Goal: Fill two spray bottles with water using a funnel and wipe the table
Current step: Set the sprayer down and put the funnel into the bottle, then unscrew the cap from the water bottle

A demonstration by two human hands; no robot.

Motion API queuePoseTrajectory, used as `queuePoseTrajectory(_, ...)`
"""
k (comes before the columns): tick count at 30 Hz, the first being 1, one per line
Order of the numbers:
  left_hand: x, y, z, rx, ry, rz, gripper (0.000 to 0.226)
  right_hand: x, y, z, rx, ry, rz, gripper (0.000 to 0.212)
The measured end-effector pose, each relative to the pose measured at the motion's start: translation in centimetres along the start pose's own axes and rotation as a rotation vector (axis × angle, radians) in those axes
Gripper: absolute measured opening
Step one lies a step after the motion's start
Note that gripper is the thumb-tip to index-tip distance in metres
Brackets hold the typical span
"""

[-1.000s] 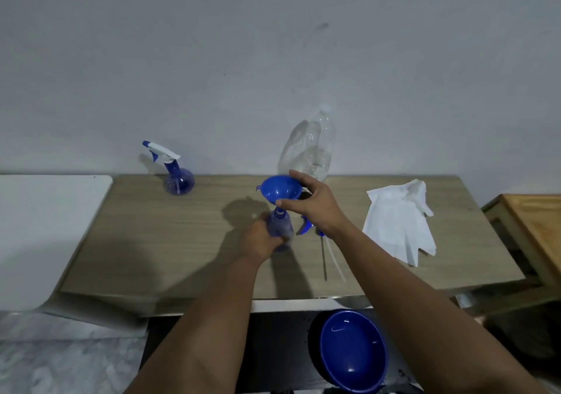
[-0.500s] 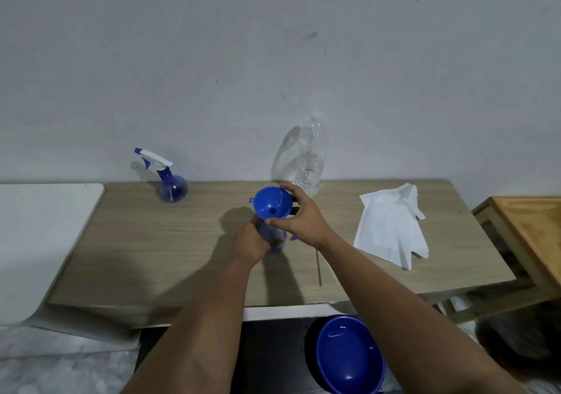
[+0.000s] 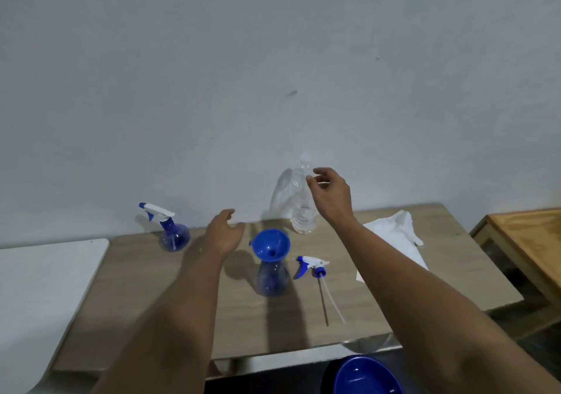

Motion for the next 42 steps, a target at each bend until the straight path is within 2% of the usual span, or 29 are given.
queuePoseTrajectory(3,-0.5,-6.8,2.9,0.192,0.013,0.041,0.07,0.5,1.5,3.7,-0.017,0.042,-0.143,0.045)
queuePoseTrajectory(6,1.5,-12.1,5.6,0.326,0.125,0.126,0.093,1.7,1.5,6.9,0.004,0.118,-0.253,0.057)
queuePoseTrajectory(10,5.1,-15.4,8.8,0.313,0.219,0.087,0.11,3.3,-0.1,9.5,0.008,0.206,-0.344,0.055)
queuePoseTrajectory(13,6.8,-15.6,10.7,0.285,0.198,0.017,0.099,3.2,-1.7,9.9,-0.022,0.17,-0.285,0.046)
queuePoseTrajectory(16,8.1,-15.8,10.8,0.325,0.204,0.053,0.09,2.2,-2.8,9.2,-0.054,0.114,-0.19,0.042)
queuePoseTrajectory(23,9.5,-18.0,8.0,0.372,0.218,-0.003,0.1,-1.0,-2.6,7.0,-0.069,0.027,-0.124,0.037)
queuePoseTrajectory(29,10.2,-21.1,3.7,0.43,0.238,-0.015,0.097,-5.9,-0.6,4.5,-0.118,-0.054,-0.167,0.034)
queuePoseTrajectory(37,12.6,-21.1,-2.2,0.435,0.301,-0.039,0.094,-9.9,-0.3,-0.6,-0.103,-0.033,-0.252,0.035)
queuePoseTrajectory(42,13.3,-19.1,-4.6,0.425,0.351,-0.001,0.096,-10.3,-2.1,-2.9,-0.053,0.001,-0.211,0.037)
Point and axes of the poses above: each hand's wrist, its own z-axis towards the middle knuckle, its own x-axis out of the palm, y = z × x, the point moved 6 cm from there along z, towards the middle knuckle, and after that the axes turned 15 degrees about z, right-handed, at the moved point
